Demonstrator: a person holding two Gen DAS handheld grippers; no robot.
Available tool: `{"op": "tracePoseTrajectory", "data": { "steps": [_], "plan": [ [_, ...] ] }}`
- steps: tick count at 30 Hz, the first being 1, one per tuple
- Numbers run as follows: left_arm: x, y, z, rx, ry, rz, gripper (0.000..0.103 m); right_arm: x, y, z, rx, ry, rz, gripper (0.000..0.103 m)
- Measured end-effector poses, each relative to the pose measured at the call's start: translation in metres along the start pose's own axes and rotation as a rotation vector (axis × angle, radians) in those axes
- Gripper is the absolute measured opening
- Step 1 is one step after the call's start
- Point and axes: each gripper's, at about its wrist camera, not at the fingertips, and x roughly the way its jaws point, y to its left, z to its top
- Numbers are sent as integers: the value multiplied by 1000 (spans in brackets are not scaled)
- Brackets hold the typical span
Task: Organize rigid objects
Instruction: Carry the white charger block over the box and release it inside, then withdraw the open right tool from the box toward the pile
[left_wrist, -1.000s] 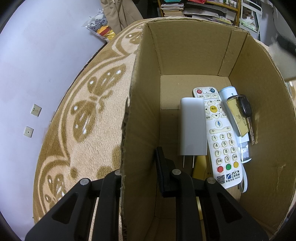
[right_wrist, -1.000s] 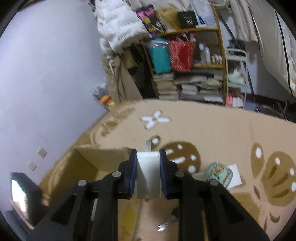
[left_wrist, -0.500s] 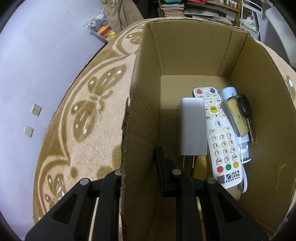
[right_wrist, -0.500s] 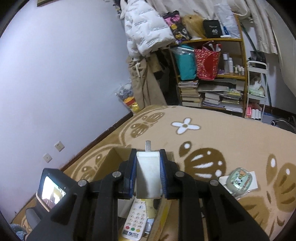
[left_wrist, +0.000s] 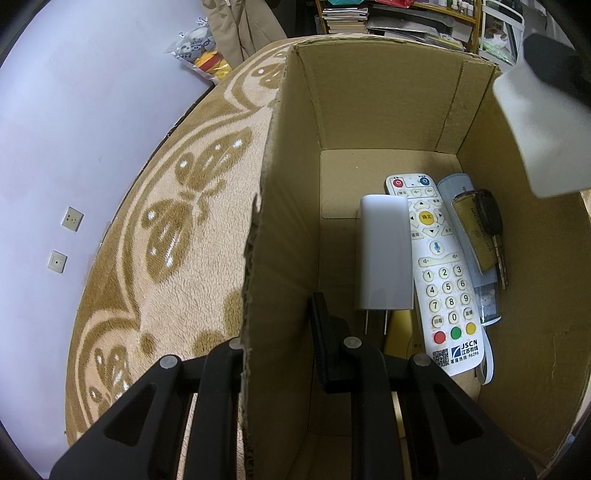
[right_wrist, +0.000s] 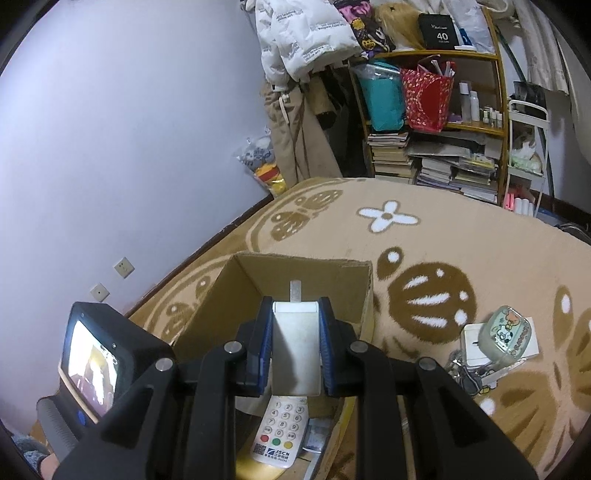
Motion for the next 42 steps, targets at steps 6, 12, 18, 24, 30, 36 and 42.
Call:
{"op": "tracePoseTrajectory", "data": {
  "steps": [6,12,18,24,30,36,42],
  "plan": [
    [0,0,0,0,0,1,18,6,2,-3,-6,22,0,24],
    [0,0,0,2,0,3,18,15,3,-8,-14,59,-13,24],
    [0,-1,1,8,0,7,18,19,0,-9,-23,81,-24,25],
    [1,-1,1,9,0,6,18,19,-2,-10,-19,75,-30,26],
    [1,-2,1,12,0,10,18,11,-2,-6,-15,43,-21,26],
    [1,-3,1,14,-2,10,18,1,-7,0,-9,14,-38,29],
    [0,-3,1,15,-2,11,18,-8,-27,4,40,-7,-76,57]
  ]
}}
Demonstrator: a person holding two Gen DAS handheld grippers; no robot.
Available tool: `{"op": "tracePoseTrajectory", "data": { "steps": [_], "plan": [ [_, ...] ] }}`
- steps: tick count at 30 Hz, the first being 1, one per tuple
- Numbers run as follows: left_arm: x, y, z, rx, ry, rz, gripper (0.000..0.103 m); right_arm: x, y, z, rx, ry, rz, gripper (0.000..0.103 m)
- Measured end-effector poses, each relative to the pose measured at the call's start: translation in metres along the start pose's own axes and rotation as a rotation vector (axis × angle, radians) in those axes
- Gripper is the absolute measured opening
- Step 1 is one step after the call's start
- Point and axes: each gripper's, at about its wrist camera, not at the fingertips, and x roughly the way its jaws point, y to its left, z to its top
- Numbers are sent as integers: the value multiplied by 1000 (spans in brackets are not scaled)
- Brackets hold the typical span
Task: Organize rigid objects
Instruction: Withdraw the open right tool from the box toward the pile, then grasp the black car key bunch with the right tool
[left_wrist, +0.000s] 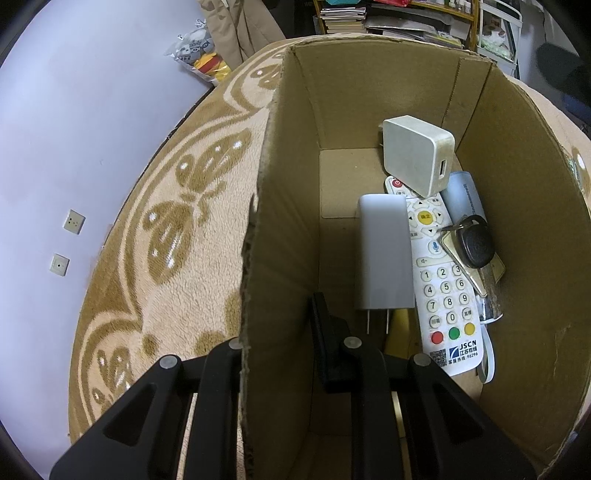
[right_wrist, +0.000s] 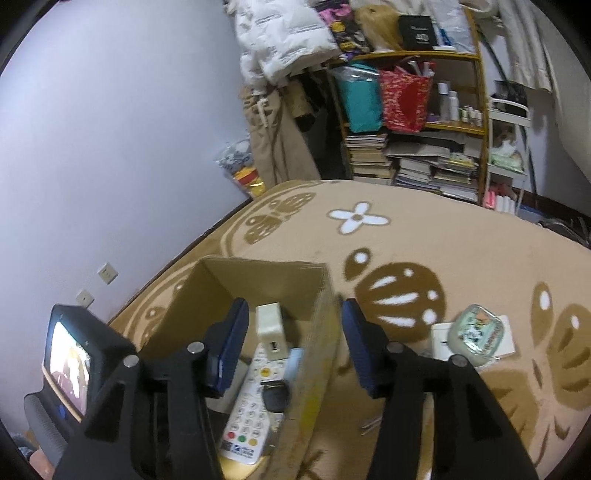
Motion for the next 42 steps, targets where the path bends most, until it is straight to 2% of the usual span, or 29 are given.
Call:
{"op": "tracePoseTrajectory", "data": {
  "steps": [3,5,8,9,15,26,29,34,37,42],
  "plan": [
    [0,0,0,-1,0,0,18,0,-13,3,43,6,-21,68],
    [0,0,0,0,0,0,18,-1,-21,3,72,-1,-51,79],
    [0,0,0,0,0,0,18,1,-33,2,111,-1,-157,96],
    [0,0,0,0,0,0,18,2,-38,0,127,6,-177,97],
    [0,0,0,2,0,1,18,20,-67,-11,204,94,-239,98],
    [-1,0,0,0,1,-1,18,56,-103,-43,296,279,-289,98],
    [-1,0,0,1,0,0,18,60,-109,-49,305,287,-316,98],
    [-1,-1,0,0,0,0,18,70,-118,-57,349,302,-294,99],
    [-1,-1,0,2,0,1,18,74,-116,-59,341,296,-313,99],
    [-1,-1,0,5,0,3,18,87,-99,-62,216,322,-409,98]
  ]
}}
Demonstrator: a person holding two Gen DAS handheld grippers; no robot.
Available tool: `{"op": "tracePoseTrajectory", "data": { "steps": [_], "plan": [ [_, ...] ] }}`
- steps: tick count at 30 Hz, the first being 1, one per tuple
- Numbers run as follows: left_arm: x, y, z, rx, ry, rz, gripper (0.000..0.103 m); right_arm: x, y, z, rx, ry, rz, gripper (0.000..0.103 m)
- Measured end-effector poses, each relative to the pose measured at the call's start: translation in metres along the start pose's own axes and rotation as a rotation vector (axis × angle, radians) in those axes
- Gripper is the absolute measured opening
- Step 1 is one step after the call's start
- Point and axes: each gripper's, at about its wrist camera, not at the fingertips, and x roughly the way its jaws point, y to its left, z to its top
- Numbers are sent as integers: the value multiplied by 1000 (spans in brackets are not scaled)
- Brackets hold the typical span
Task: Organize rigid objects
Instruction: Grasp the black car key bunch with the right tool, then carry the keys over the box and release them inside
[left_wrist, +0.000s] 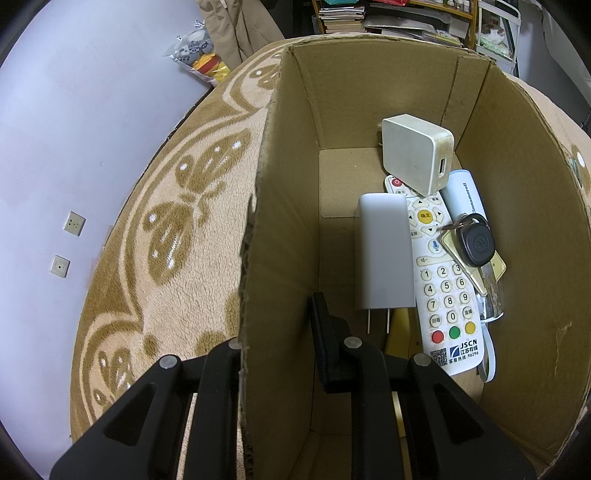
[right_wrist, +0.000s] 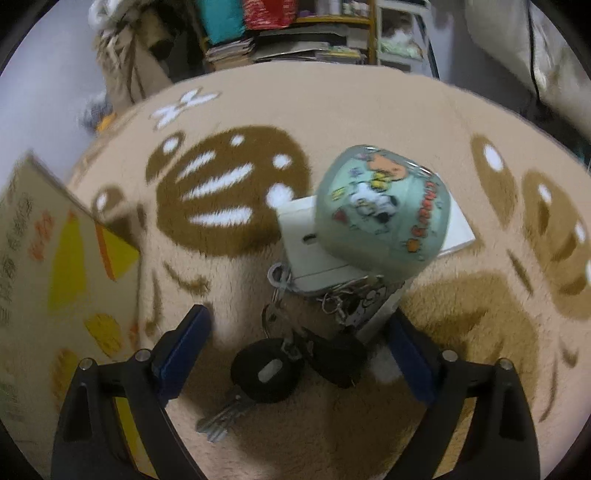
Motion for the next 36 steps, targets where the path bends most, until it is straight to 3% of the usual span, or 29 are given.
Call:
{"op": "tracePoseTrajectory", "data": {
  "steps": [3,4,6,7,8,12,14,18,27,36],
  "plan": [
    [0,0,0,-1,1,-1,18,-3,3,-3,-7,-22,-20,91],
    [0,0,0,-1,1,-1,18,-5,3,-4,-7,-28,-29,83],
    [0,0,0,-1,1,-1,18,-11,3,-6,-4,-53,-43,63],
    [0,0,0,-1,1,-1,18,-13,3,-7,2,-68,-50,45],
    [0,0,0,0,2,0,18,-16,1,-7,10,-83,-50,33],
    [0,0,0,-1,1,0,18,-22,-5,-5,31,-98,26,23],
    [0,0,0,-1,1,-1,18,-25,-8,-3,48,-89,92,11],
    [0,0,1,-3,2,-3,18,-34,-22,-2,118,-72,219,10],
    [0,1,0,-2,2,-3,18,-74,-33,7,156,-179,328,10],
    [0,0,0,-2,2,-3,18,-104,-14,17,95,-309,410,10]
  ]
}}
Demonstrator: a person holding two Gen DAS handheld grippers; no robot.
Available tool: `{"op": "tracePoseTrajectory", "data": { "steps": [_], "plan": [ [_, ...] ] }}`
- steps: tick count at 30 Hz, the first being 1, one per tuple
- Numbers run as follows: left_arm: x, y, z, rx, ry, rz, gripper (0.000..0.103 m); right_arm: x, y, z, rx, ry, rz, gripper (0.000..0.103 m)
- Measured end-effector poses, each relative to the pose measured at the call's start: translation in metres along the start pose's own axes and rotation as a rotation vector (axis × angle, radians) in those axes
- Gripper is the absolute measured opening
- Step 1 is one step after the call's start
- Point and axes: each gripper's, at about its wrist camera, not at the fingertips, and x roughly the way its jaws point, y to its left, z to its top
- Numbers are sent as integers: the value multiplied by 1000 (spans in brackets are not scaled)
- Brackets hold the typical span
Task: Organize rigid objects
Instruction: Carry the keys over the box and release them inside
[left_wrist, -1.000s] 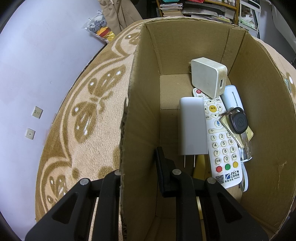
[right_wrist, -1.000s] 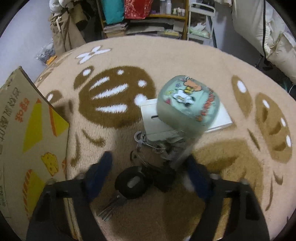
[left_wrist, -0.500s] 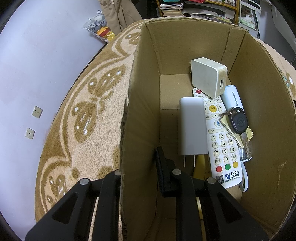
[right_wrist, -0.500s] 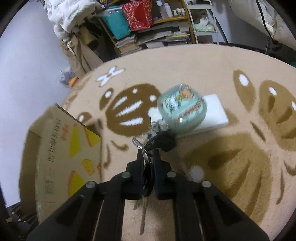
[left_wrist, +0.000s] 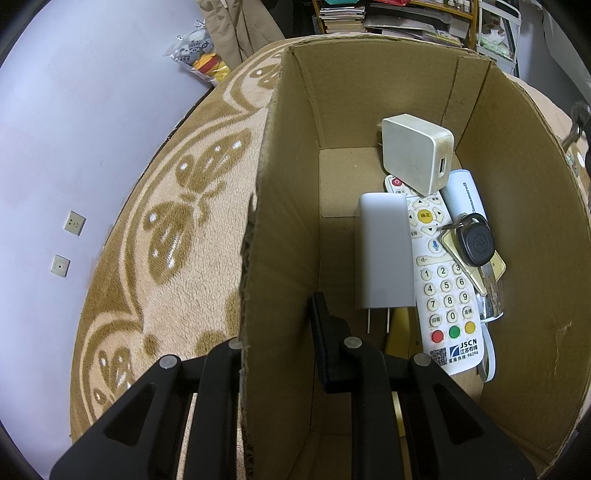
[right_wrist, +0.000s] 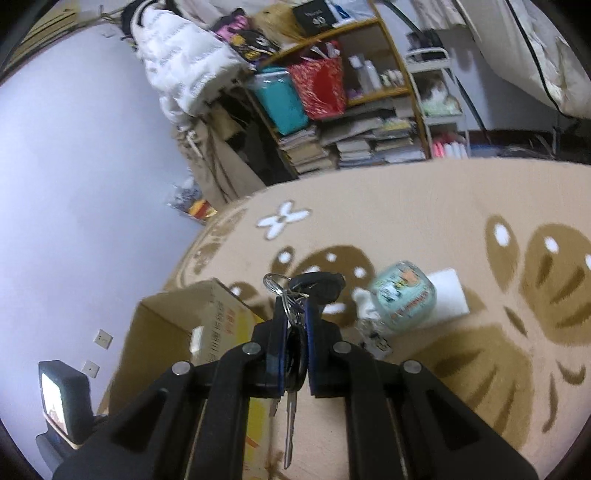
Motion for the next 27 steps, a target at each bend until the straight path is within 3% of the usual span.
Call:
{"op": "tracePoseTrajectory", "data": {
  "steps": [20,27],
  "plan": [
    [0,0,0,-1,0,0,18,-35,89,-9,-242,-126,162,10],
    [0,0,-1,3,-1,3,18,-33,100,-19,-285,-107,193,10]
  ]
}}
